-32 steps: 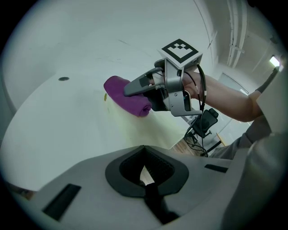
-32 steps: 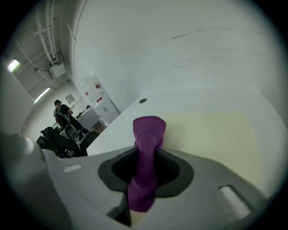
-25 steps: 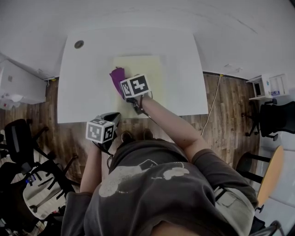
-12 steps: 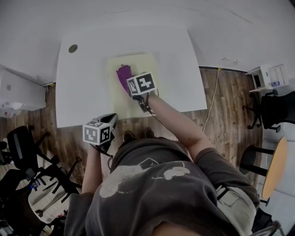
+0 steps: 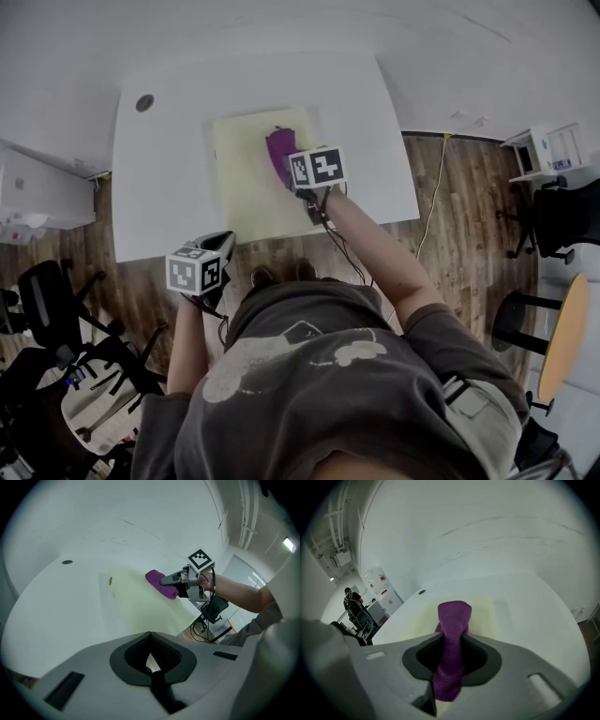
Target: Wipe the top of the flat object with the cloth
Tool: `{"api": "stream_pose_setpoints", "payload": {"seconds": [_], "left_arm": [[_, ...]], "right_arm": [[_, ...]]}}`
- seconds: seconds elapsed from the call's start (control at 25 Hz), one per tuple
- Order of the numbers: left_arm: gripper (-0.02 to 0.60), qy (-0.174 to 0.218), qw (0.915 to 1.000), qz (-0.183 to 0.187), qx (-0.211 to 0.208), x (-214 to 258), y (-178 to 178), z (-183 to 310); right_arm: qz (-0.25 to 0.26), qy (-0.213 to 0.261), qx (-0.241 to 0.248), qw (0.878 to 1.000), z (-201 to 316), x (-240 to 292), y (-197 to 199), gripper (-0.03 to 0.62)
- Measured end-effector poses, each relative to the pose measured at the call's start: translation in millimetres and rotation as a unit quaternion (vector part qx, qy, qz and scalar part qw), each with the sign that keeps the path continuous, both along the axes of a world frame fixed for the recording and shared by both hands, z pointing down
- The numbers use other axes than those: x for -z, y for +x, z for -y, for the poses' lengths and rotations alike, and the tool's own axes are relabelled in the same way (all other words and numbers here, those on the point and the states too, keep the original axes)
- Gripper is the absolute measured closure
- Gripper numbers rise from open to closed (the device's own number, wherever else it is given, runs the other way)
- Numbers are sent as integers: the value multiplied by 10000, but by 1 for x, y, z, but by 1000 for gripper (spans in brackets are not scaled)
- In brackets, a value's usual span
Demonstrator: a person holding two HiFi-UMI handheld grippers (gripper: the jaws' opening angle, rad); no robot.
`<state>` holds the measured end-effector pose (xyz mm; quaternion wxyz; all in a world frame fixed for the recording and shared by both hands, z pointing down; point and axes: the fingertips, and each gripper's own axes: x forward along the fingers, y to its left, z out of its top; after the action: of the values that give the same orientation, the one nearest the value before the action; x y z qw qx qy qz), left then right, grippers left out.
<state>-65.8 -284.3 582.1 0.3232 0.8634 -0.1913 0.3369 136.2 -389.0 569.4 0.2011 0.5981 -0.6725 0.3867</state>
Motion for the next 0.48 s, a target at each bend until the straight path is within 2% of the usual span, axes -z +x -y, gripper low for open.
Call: {"api": "stream_pose_setpoints", "payload": {"seconds": [0.48], "left_arm": [[584,30,10000,8,10,0,0,-1]], "right_arm": [[10,-30,-617,9981,-26,-2,53,502]]}}
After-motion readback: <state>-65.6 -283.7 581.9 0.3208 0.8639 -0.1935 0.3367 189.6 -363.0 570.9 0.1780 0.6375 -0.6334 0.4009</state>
